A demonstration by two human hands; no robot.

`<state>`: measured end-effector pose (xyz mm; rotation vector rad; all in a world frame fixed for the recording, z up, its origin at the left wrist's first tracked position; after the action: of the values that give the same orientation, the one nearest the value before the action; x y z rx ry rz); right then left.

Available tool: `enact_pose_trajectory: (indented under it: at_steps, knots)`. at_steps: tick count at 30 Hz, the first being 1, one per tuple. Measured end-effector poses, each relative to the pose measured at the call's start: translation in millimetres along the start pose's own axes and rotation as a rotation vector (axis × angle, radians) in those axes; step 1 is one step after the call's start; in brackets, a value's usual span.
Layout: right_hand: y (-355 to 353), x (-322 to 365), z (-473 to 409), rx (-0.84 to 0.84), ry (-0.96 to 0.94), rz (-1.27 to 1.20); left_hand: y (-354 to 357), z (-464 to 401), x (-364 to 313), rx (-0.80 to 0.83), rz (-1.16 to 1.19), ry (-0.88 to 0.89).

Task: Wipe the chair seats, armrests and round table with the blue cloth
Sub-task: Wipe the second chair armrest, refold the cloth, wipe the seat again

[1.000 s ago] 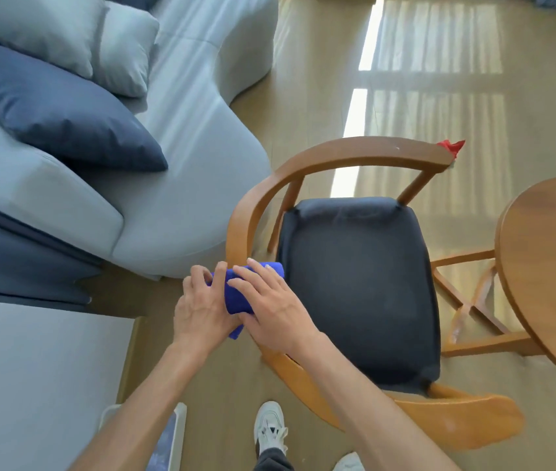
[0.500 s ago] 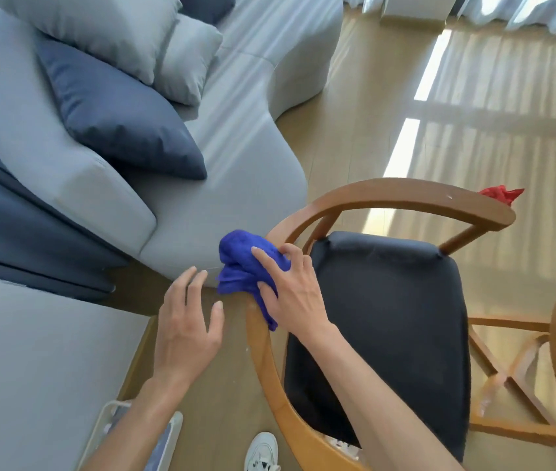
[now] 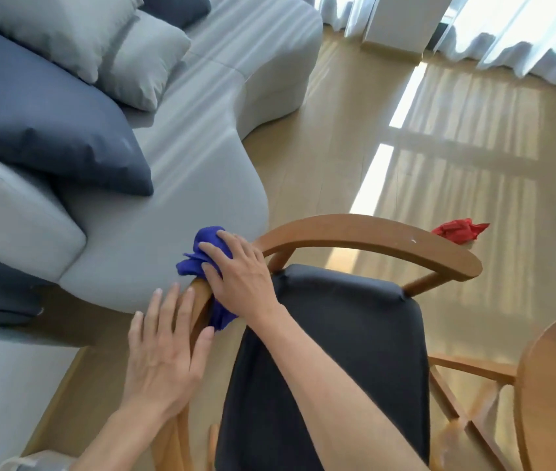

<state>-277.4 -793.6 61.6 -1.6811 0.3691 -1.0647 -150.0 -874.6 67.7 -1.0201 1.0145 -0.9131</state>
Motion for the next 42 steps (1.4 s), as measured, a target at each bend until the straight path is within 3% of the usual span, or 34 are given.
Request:
enact_pose_trajectory:
  at_steps: [4,8,13,16,21,28,31,37,40,42]
  knots:
    - [-1,-68,-11,0.010,0.108,0.158,3,-56,-21,0.073,-0.135,-0.006]
    - [2,-86,-17,-0.055,0.113,0.222,21,-114,-45,0.148,-0.249,-0.001]
    - [-29,-139,-27,-0.098,0.156,0.291,44,-160,-82,0.144,-0.180,0.039]
    - [-73,-213,0,-0.142,0.322,0.307,55,-171,-79,0.178,-0.205,-0.047]
    - [-146,-322,102,-0.321,0.735,0.344,60,-176,-80,0.260,-0.285,-0.044]
    - [-161,-356,135,-0.515,1.185,0.189,57,-177,-86,0.266,-0.268,-0.030]
    - [-144,-318,94,-0.472,1.044,0.282,57,-178,-81,0.240,-0.279,-0.023]
    - [-61,-199,-17,-0.227,0.422,0.352,60,-180,-78,0.193,-0.307,-0.015]
    - [-62,-207,-7,-0.177,0.284,0.335,59,-179,-78,0.194,-0.314,-0.028]
    - [-87,-237,22,-0.225,0.311,0.309,57,-179,-80,0.190,-0.315,-0.025]
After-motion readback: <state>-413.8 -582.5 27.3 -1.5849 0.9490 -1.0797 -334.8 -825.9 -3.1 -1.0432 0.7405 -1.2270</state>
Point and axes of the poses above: each hand's wrist, its own z-axis away from the middle knuckle, its own y-axis out of the palm, x = y × z, the point moved 5 cm from there along -z, towards the middle knuckle, and after that the axes turned 4 degrees about x, right-handed, at the moved point
